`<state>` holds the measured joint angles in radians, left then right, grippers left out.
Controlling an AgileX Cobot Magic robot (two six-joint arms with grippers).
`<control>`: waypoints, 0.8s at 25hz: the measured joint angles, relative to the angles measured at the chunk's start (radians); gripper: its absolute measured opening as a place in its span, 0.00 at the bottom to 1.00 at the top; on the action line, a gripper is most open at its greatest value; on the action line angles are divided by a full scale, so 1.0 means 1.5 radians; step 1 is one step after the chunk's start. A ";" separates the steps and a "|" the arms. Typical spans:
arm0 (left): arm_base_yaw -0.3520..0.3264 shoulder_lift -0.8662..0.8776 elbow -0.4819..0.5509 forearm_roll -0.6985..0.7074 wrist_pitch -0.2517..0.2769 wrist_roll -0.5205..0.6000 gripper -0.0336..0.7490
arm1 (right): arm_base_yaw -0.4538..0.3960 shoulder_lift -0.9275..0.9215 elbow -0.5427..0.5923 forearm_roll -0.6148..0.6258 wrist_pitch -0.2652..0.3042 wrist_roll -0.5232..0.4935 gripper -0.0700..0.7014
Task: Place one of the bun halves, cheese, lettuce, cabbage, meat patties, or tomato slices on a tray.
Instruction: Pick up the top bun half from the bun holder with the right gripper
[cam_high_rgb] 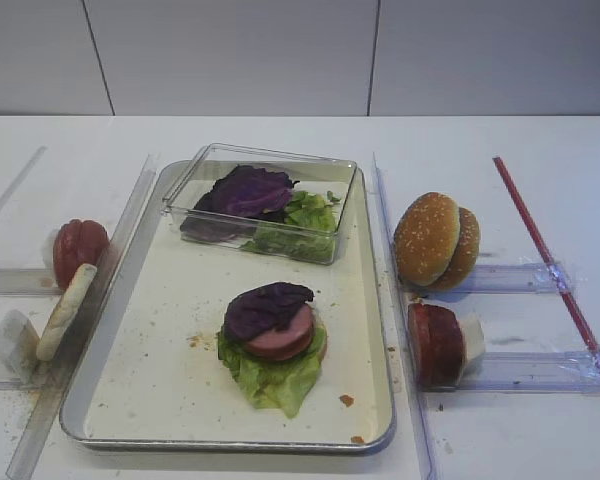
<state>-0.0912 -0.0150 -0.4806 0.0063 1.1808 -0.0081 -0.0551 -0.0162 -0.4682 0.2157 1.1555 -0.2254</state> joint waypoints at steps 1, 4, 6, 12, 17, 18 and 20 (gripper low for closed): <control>0.000 0.000 0.000 0.000 0.000 0.000 0.48 | 0.000 0.000 0.000 0.000 0.000 0.000 0.60; 0.000 0.000 0.000 0.000 0.000 0.000 0.48 | 0.000 0.000 0.000 0.000 0.000 0.000 0.60; 0.000 0.000 0.000 0.000 0.000 0.000 0.48 | 0.000 0.000 0.000 0.000 0.000 0.000 0.60; 0.000 0.000 0.000 0.000 0.000 0.000 0.48 | 0.000 0.000 0.000 0.000 0.000 0.000 0.60; 0.000 0.000 0.000 0.000 0.000 0.000 0.48 | 0.000 0.000 0.000 -0.003 0.000 0.000 0.60; 0.000 0.000 0.000 0.000 0.000 0.000 0.48 | 0.000 0.000 0.000 -0.003 0.000 0.000 0.60; 0.000 0.000 0.000 0.000 0.000 0.000 0.48 | 0.000 0.000 0.000 -0.003 0.000 0.000 0.60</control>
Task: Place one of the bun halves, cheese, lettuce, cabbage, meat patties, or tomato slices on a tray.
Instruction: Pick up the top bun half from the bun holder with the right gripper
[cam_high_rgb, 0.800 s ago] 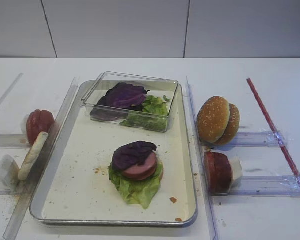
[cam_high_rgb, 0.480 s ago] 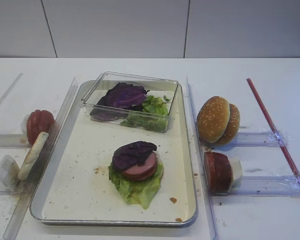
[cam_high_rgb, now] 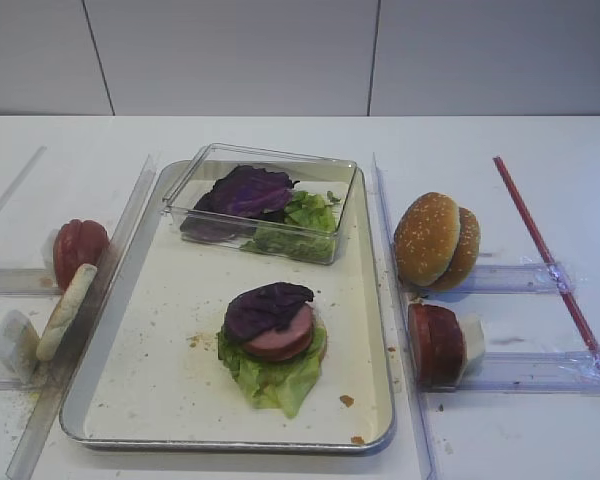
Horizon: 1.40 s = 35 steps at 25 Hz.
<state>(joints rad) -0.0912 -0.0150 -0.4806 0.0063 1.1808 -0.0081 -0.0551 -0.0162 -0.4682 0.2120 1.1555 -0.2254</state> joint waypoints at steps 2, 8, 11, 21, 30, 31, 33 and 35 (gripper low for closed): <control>0.000 0.000 0.000 0.000 0.000 0.000 0.48 | 0.000 0.000 0.000 0.001 0.000 0.000 0.60; 0.000 0.000 0.000 0.000 0.000 0.000 0.48 | 0.000 0.000 0.000 0.004 0.000 0.003 0.60; 0.000 0.000 0.000 0.000 0.000 0.000 0.48 | 0.000 0.000 0.000 0.003 0.000 0.016 0.62; 0.000 0.000 0.000 0.000 0.000 0.000 0.48 | 0.000 0.101 -0.001 0.002 0.000 0.063 0.86; 0.000 0.000 0.000 0.000 0.000 0.000 0.48 | 0.000 0.312 -0.096 0.033 0.002 0.118 0.87; 0.000 0.000 0.000 0.000 0.000 0.000 0.48 | 0.000 0.333 -0.114 0.034 0.003 0.119 0.87; 0.000 0.000 0.000 0.000 0.000 0.000 0.48 | 0.000 0.369 -0.141 0.036 0.004 0.120 0.88; 0.000 0.000 0.000 0.000 0.000 0.000 0.48 | 0.000 0.400 -0.168 0.037 0.007 0.120 0.89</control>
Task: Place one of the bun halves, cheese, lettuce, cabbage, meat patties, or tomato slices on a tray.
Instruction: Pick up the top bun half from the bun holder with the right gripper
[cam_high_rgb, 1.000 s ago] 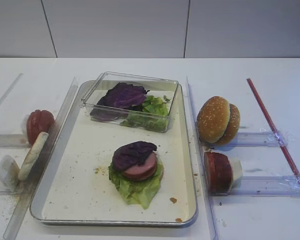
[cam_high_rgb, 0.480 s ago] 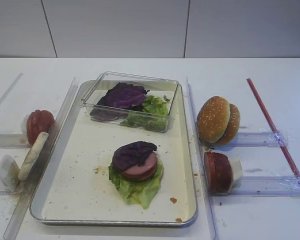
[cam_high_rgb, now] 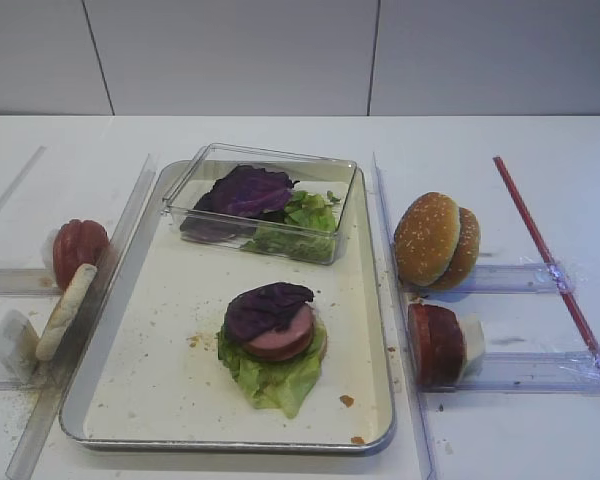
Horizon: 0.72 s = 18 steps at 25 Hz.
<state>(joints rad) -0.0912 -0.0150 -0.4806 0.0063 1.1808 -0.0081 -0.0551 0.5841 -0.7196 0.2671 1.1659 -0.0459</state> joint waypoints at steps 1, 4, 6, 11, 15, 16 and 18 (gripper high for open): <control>0.000 0.000 0.000 0.000 0.000 0.000 0.48 | 0.000 0.016 -0.015 0.000 0.004 0.003 0.90; 0.000 0.000 0.000 0.000 0.000 0.000 0.48 | 0.000 0.063 -0.052 0.000 0.022 0.012 0.90; 0.000 0.000 0.000 0.000 0.000 0.000 0.48 | 0.000 0.094 -0.075 0.004 0.031 0.016 0.90; 0.000 0.000 0.000 0.000 0.000 0.000 0.48 | 0.000 0.166 -0.124 0.023 0.044 0.022 0.90; 0.000 0.000 0.000 0.000 0.000 0.000 0.48 | 0.000 0.230 -0.169 0.032 0.055 0.024 0.90; 0.000 0.000 0.000 0.000 0.000 0.000 0.48 | 0.000 0.243 -0.179 0.032 0.055 0.024 0.90; 0.000 0.000 0.000 0.000 0.000 0.000 0.48 | 0.000 0.273 -0.202 0.042 0.056 0.024 0.90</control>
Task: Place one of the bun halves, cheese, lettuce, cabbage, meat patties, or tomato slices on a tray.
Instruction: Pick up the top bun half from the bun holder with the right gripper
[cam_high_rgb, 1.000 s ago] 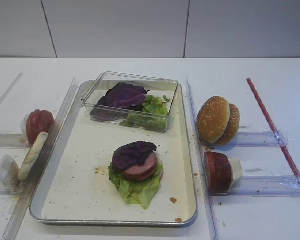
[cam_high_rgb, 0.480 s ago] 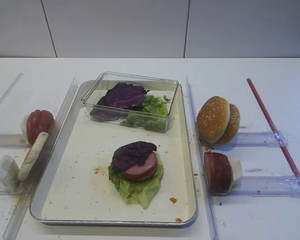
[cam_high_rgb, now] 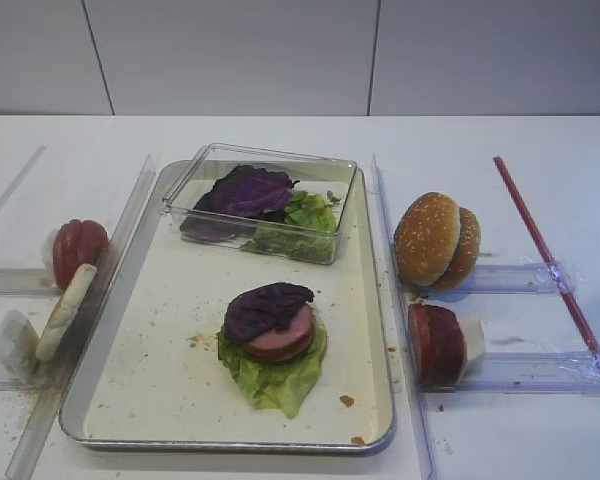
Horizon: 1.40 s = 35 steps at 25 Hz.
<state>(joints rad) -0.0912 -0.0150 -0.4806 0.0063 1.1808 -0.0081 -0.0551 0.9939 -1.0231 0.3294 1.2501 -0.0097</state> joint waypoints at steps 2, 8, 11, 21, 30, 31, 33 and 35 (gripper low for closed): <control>0.000 0.000 0.000 0.000 0.000 0.000 0.48 | 0.000 0.028 -0.025 0.006 0.000 0.000 0.90; 0.000 0.000 0.000 0.000 0.000 0.000 0.48 | 0.047 0.123 -0.084 0.019 -0.004 0.006 0.90; 0.000 0.000 0.000 0.000 0.000 0.000 0.48 | 0.111 0.175 -0.113 0.001 -0.019 0.031 0.90; 0.000 0.000 0.000 0.000 0.000 0.000 0.48 | 0.240 0.358 -0.220 -0.045 -0.044 0.088 0.90; 0.000 0.000 0.000 0.000 0.000 0.000 0.48 | 0.250 0.464 -0.277 -0.045 -0.052 0.088 0.90; 0.000 0.000 0.000 0.000 0.000 0.000 0.48 | 0.250 0.471 -0.280 -0.045 -0.053 0.088 0.90; 0.000 0.000 0.000 0.000 0.000 0.000 0.48 | 0.250 0.484 -0.284 -0.045 -0.057 0.088 0.90; 0.000 0.000 0.000 0.000 0.000 0.000 0.48 | 0.250 0.493 -0.284 -0.045 -0.057 0.088 0.90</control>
<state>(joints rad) -0.0912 -0.0150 -0.4806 0.0063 1.1808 -0.0081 0.3201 1.7328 -1.4496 0.2622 1.1641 0.1222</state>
